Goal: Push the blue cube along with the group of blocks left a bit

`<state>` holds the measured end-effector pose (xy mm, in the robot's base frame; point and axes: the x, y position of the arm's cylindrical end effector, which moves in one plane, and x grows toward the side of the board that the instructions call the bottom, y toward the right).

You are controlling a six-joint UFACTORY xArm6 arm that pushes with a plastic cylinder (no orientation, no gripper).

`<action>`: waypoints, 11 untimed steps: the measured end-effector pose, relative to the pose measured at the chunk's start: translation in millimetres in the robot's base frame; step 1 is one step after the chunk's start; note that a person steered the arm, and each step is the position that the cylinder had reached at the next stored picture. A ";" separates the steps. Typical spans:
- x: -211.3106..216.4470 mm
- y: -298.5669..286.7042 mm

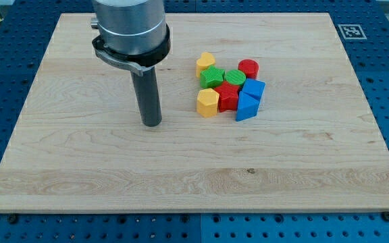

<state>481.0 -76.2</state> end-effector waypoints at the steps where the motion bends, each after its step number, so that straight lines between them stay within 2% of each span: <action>1: 12.7 19.4; 2: 69.5 100.6; 3: 85.6 219.7; 4: 35.6 334.7; 5: -11.5 339.0; 6: -14.0 338.8; 7: -39.5 319.2; 11: -44.2 207.4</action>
